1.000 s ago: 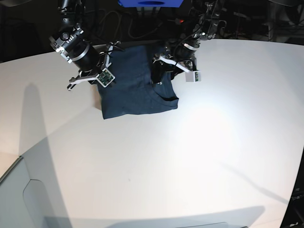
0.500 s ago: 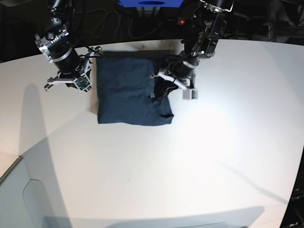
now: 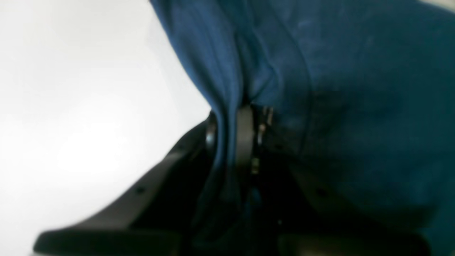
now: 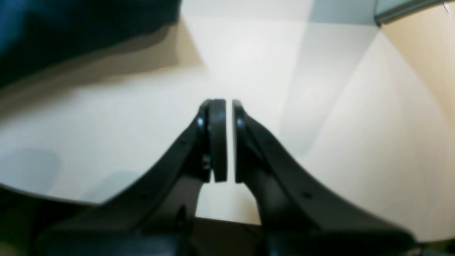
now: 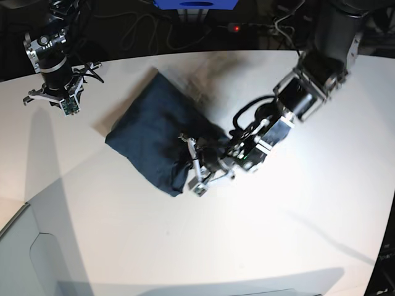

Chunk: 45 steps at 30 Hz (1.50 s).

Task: Fold the T-shirt properly
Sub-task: 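Grasp the bundle corner with the left gripper and drag it to square it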

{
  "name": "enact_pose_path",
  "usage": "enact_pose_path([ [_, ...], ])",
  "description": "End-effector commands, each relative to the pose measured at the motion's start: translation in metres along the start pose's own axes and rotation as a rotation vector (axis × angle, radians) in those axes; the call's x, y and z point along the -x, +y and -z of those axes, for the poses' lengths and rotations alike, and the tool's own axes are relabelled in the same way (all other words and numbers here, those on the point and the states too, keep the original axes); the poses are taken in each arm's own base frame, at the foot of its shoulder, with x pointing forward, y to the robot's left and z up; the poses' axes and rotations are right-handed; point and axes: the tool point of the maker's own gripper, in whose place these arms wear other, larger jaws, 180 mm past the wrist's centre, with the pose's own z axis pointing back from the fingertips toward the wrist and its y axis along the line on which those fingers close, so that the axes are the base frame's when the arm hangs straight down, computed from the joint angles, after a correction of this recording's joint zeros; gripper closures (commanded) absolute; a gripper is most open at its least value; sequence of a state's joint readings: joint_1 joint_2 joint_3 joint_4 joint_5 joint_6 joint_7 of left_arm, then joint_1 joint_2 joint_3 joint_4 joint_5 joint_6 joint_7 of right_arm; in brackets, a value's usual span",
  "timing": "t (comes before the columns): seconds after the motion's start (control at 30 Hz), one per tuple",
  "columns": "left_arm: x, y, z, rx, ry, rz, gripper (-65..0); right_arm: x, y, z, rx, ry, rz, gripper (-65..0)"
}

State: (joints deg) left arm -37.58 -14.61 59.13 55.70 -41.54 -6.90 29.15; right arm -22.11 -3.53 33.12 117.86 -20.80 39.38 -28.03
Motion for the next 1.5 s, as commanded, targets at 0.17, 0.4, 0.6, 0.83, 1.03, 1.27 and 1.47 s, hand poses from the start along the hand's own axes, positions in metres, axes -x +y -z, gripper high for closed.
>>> enact_pose_path([
  [0.17, -0.015, -0.028, 0.015, 0.076, 0.075, 0.379, 0.0, 0.005, -0.008, -0.009, 0.042, -0.001, 0.05, 0.0],
  [0.4, -0.026, -0.061, 0.03, 0.099, 0.099, 0.708, 0.0, 0.019, -0.006, -0.014, 0.04, 0.036, 0.054, 0.0],
  [0.6, -0.028, -0.069, 0.033, 0.074, 0.141, 0.851, -4.6, 0.022, -0.002, -0.014, 0.034, 0.053, 0.067, -0.1],
  [0.83, -0.047, -0.08, 0.022, 0.062, 0.102, 0.891, -23.7, 0.028, -0.001, -0.015, 0.032, 0.089, 0.066, -0.1],
  [1.03, -0.095, -0.072, -0.005, 0.001, -0.018, 0.826, -24.3, 0.026, -0.002, -0.015, 0.033, 0.083, 0.063, -0.1],
  [1.27, -0.106, -0.052, -0.032, -0.113, -0.076, 0.824, -24.3, 0.012, 0.01, -0.016, 0.009, 0.048, 0.058, 0.0],
  [1.47, -0.089, -0.011, -0.062, -0.296, -0.08, 0.821, -24.3, -0.004, 0.045, -0.011, -0.097, 0.007, 0.03, 0.0],
])
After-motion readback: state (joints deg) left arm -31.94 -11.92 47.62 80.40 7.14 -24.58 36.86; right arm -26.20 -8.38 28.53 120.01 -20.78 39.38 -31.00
